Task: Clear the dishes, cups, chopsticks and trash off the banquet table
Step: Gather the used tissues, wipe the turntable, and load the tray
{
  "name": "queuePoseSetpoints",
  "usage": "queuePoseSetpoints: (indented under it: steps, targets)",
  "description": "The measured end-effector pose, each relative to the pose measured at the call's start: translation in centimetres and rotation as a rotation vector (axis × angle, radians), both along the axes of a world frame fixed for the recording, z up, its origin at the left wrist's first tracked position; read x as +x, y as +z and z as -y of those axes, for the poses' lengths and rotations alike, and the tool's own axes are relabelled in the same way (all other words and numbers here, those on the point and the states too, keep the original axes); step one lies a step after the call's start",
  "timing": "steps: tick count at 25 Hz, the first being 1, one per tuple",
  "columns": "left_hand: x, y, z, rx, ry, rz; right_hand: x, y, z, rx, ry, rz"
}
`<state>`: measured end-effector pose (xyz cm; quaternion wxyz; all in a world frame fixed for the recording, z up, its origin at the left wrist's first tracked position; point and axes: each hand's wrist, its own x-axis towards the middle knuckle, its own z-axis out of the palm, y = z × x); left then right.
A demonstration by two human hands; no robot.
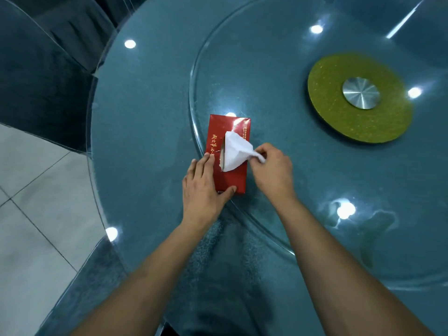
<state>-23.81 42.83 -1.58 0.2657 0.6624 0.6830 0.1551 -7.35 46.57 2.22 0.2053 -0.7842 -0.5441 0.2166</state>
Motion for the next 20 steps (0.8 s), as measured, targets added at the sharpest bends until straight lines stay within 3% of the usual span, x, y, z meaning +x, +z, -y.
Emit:
queuePoseSetpoints:
  steps: [2, 6, 13, 20]
  targets:
    - [-0.1, 0.0, 0.0, -0.012, 0.004, 0.001, 1.6, 0.9, -0.2, 0.150, -0.201, -0.112]
    - [0.2, 0.3, 0.0, -0.021, -0.005, 0.003, 4.9, 3.3, -0.3, 0.300, -0.402, -0.085]
    - [0.8, 1.2, -0.4, 0.033, -0.018, 0.020, 4.2, 3.8, 0.1, 0.203, -0.190, -0.002]
    - [1.3, 2.0, -3.7, 0.150, 0.112, -0.006, 1.2, 2.4, 0.4, 0.112, 0.003, 0.030]
